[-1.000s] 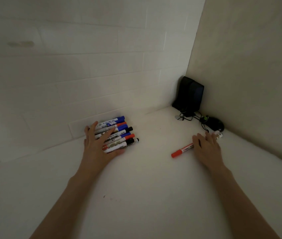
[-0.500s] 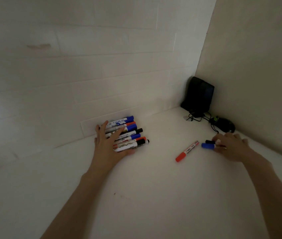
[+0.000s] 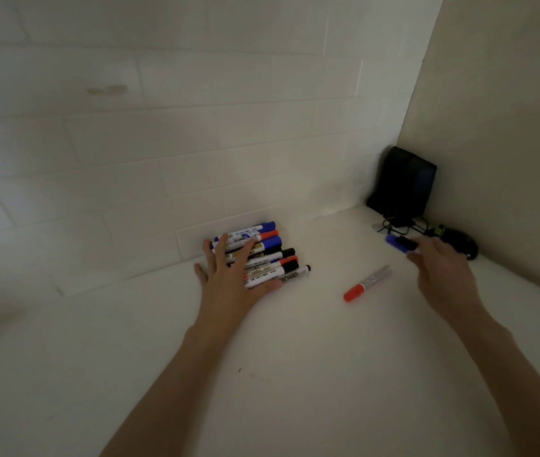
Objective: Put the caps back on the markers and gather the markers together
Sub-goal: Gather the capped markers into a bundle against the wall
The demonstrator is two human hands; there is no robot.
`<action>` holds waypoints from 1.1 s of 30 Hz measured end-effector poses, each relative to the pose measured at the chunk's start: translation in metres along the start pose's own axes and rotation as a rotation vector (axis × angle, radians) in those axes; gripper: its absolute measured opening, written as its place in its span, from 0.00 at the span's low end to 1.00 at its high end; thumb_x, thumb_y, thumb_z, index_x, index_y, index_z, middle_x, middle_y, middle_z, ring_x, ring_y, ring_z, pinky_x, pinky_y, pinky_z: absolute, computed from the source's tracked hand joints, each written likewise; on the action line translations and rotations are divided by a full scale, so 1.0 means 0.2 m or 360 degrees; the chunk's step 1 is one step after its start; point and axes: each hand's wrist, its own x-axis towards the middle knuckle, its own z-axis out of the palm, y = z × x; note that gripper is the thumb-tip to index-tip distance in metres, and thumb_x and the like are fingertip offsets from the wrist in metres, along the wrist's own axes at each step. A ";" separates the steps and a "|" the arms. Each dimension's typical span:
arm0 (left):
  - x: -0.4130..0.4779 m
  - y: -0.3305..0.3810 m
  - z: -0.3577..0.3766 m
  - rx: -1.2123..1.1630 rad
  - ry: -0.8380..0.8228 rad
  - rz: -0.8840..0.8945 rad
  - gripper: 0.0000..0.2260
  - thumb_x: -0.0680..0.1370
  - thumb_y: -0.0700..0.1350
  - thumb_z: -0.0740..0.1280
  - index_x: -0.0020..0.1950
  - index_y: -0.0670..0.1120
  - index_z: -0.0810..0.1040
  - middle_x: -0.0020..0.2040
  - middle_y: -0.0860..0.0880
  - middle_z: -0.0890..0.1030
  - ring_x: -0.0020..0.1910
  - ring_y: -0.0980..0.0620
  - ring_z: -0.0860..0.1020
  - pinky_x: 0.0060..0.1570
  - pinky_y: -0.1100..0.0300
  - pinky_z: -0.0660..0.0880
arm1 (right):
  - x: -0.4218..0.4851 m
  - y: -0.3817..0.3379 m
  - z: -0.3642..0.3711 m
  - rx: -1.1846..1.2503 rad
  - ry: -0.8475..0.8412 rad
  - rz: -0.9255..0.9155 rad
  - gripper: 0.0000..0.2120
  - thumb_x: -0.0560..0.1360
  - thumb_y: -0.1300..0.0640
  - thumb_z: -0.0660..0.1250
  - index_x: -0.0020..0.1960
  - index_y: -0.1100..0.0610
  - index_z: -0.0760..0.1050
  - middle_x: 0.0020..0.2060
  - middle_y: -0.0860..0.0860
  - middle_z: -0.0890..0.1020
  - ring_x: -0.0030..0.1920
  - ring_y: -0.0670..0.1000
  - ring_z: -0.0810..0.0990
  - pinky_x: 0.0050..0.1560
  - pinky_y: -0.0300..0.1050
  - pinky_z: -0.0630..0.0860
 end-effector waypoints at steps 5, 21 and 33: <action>0.00 0.02 -0.02 -0.0027 -0.0059 -0.0037 0.44 0.63 0.79 0.58 0.76 0.66 0.57 0.80 0.50 0.45 0.78 0.43 0.36 0.72 0.30 0.47 | -0.05 -0.55 0.01 0.0243 -0.0209 -0.0826 0.13 0.77 0.60 0.67 0.59 0.47 0.76 0.48 0.45 0.79 0.49 0.52 0.77 0.51 0.53 0.69; 0.00 -0.01 -0.02 -0.0153 -0.0060 -0.0002 0.42 0.64 0.78 0.58 0.76 0.65 0.58 0.80 0.51 0.45 0.78 0.44 0.36 0.73 0.33 0.47 | -0.03 -0.84 -0.08 0.1766 -0.0510 0.0983 0.11 0.83 0.50 0.61 0.59 0.55 0.76 0.49 0.53 0.81 0.48 0.50 0.81 0.45 0.41 0.74; 0.01 -0.03 -0.03 -0.0217 -0.0140 0.0008 0.43 0.63 0.76 0.57 0.77 0.64 0.58 0.80 0.51 0.43 0.78 0.46 0.33 0.73 0.32 0.42 | -0.09 -0.93 0.04 0.2096 -0.0989 0.1599 0.12 0.75 0.61 0.74 0.53 0.68 0.78 0.38 0.59 0.87 0.38 0.54 0.87 0.34 0.42 0.82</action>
